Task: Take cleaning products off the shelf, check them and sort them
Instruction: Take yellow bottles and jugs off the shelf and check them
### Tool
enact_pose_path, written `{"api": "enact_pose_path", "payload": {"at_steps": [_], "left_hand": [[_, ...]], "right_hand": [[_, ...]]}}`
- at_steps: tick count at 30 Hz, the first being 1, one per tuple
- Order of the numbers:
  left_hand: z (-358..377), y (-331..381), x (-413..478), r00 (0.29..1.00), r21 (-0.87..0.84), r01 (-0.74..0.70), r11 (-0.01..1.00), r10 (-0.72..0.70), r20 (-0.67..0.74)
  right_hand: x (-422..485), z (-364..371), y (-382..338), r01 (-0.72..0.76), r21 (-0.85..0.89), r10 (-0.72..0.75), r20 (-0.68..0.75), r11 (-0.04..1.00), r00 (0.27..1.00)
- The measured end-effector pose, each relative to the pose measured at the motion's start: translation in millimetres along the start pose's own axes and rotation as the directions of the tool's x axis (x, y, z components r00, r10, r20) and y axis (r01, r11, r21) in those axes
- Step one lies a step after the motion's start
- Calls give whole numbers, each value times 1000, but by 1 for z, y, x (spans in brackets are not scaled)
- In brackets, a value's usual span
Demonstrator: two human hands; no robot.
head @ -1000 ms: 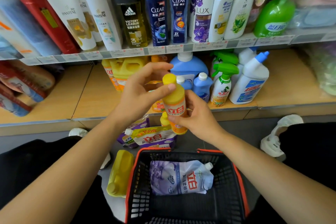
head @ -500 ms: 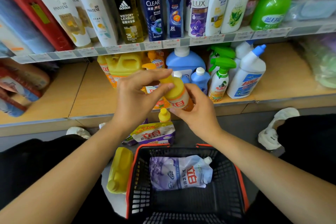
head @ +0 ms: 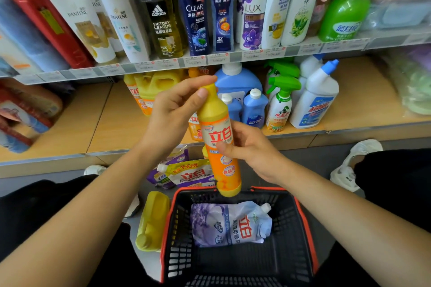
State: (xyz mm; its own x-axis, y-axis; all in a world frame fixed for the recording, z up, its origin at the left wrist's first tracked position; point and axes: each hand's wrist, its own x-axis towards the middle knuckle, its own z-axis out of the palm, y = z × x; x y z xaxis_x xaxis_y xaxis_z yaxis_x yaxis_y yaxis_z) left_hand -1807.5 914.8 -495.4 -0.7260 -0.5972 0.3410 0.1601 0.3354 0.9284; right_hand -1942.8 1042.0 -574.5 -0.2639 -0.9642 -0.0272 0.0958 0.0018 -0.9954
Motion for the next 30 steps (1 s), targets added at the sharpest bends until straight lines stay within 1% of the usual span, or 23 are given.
{"api": "enact_pose_path", "payload": {"at_steps": [2,5,7,9,11,13,15,16,19,24,25,28,30], "left_hand": [[-3,-1,1,999,-26,33,999,-32,40],[-4,-1,0,992,-110,90,990,-79,102],[-2,0,-3,989,-144,108,984,-91,118],[2,0,-5,992,-114,93,989,-82,94],[6,-1,-8,995,-69,62,996,-56,83],[11,-2,-11,995,-19,31,999,-29,93],[16,0,-14,994,6,5,1000,-6,113],[17,1,-14,992,10,-8,1000,6,122],[17,3,-15,992,98,-71,993,60,109],[17,3,-15,981,255,-178,950,152,118],[17,2,-15,981,252,-179,951,153,117],[14,1,-13,990,173,-119,978,105,91],[14,1,-13,991,208,-116,971,98,95]], "right_hand": [[-1,-1,0,-67,87,61,74,994,995],[-2,-4,-4,-125,161,101,151,979,983],[-2,-6,-6,-141,172,112,169,975,979],[-1,-5,-6,-144,168,116,165,975,979],[1,-2,-8,-97,137,79,127,986,989],[4,2,-11,-2,32,2,12,999,1000],[4,3,-13,75,-97,-85,-104,992,991],[4,2,-13,103,-141,-122,-134,985,983],[2,0,-15,146,-189,-175,-151,971,973],[0,-3,-16,138,-220,-176,-161,966,971],[-1,-4,-17,134,-224,-172,-163,965,972],[-3,-4,-16,133,-243,-174,-157,961,972],[-3,-4,-15,126,-232,-164,-152,964,975]]}}
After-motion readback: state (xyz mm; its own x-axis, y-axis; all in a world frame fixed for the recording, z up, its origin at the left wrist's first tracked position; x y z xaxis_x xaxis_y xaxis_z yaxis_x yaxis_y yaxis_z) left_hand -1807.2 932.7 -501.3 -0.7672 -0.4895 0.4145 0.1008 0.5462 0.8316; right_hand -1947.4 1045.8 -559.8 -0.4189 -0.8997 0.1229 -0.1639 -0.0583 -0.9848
